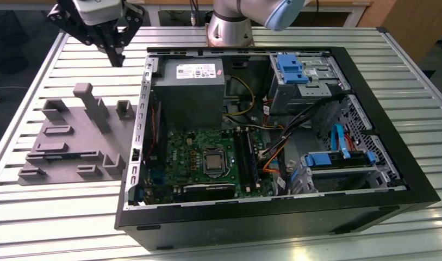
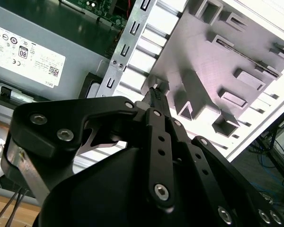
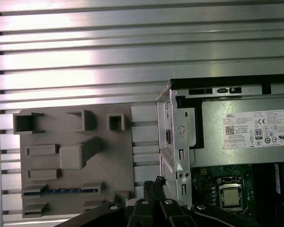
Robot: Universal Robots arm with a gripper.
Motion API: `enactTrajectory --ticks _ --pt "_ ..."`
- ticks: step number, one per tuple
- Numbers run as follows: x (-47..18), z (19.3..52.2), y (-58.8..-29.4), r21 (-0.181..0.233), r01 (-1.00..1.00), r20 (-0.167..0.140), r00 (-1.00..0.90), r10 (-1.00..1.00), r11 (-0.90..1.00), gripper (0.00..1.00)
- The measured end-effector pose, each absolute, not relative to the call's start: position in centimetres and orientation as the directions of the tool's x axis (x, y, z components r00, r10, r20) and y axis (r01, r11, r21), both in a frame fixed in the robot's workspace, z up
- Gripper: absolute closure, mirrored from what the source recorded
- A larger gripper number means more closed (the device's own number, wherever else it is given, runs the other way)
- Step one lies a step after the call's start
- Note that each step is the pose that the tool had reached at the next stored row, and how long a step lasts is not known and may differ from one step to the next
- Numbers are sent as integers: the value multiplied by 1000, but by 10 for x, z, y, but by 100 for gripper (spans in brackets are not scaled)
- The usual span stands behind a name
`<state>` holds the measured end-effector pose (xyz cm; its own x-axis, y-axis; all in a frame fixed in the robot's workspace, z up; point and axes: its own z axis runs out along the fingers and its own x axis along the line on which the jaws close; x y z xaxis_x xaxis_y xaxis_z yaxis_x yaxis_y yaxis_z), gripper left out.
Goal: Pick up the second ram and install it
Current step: 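Reach for the second ram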
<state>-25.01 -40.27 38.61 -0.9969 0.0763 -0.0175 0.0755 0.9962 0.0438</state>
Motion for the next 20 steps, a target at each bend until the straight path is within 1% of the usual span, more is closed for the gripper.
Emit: enactTrajectory --ticks 20 --pt "-255 386 -403 44 75 -17 -997 76 996 89"
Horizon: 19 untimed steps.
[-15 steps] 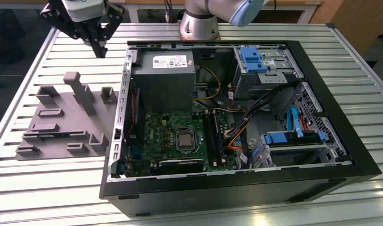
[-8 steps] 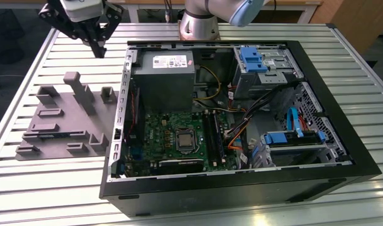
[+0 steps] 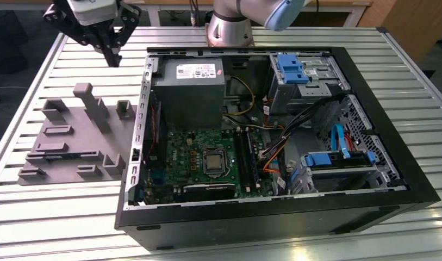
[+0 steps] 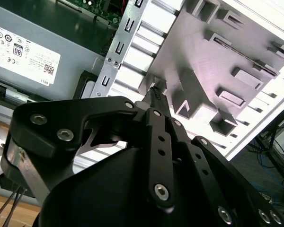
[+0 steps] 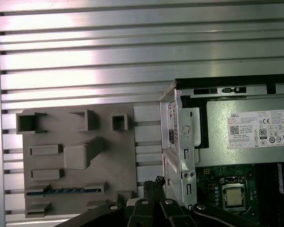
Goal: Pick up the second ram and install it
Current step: 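Reach for the second ram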
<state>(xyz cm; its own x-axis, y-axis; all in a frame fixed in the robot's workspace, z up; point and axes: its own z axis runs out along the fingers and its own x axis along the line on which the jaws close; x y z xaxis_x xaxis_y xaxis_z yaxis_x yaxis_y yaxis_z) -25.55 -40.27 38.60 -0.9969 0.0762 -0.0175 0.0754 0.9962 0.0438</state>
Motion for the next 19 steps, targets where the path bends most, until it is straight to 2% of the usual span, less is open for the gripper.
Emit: enactTrajectory --ticks 19 --pt "-262 385 -403 44 75 -17 -997 76 996 89"
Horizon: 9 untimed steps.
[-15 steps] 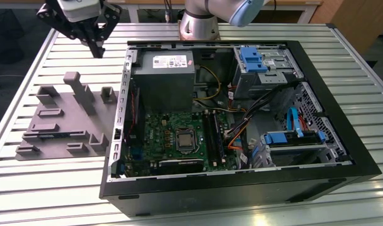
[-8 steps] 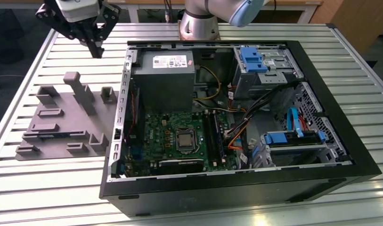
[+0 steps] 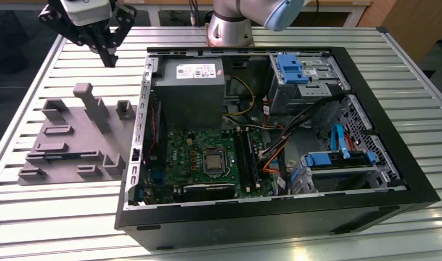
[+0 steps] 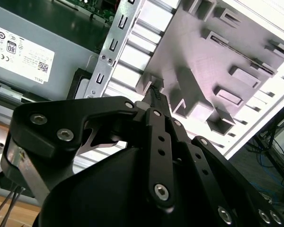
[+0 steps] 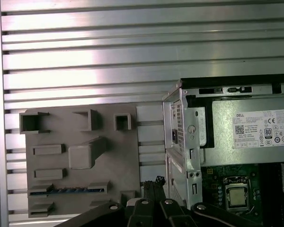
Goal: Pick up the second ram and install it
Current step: 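Reach for the second ram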
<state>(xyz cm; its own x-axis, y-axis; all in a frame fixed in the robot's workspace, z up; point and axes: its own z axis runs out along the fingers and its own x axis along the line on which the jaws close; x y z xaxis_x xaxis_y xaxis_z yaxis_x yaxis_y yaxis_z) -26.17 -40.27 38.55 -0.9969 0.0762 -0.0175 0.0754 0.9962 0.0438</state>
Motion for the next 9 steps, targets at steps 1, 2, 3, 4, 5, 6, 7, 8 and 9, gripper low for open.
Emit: enactTrajectory --ticks 1,2,3,4,5,6,7,8,9 --pt "-262 385 -403 44 75 -18 -997 76 996 89" --pt "-263 385 -403 44 75 -17 -997 76 996 89" --pt "-264 385 -403 44 75 -18 -997 76 996 89" --pt "-264 385 -403 44 75 -18 -997 76 996 89" --pt "-265 385 -403 44 75 -18 -997 76 996 89" --pt "-265 385 -403 44 75 -18 -997 76 996 89" --pt "-266 385 -403 44 75 -18 -997 76 996 89" --pt "-266 385 -403 44 75 -17 -997 76 996 89" --pt "-266 385 -403 44 75 -17 -997 76 996 89"
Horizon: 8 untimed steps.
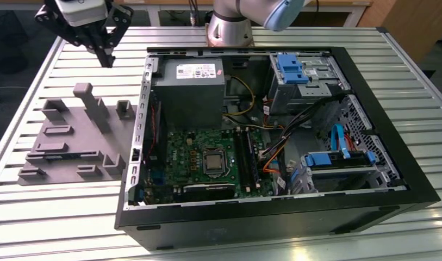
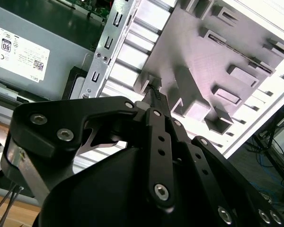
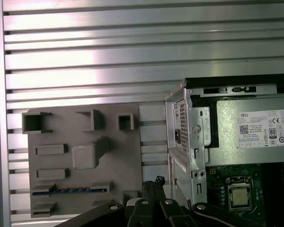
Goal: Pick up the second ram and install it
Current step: 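Reach for the second ram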
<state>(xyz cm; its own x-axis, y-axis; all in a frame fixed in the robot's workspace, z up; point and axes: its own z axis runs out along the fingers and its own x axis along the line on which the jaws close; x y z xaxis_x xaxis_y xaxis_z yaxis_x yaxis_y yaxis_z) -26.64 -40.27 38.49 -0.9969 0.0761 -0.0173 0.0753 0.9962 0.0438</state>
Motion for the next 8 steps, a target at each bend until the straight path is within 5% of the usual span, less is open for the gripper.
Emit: enactTrajectory --ticks 8 --pt "-270 384 -403 44 75 -17 -997 76 996 89"
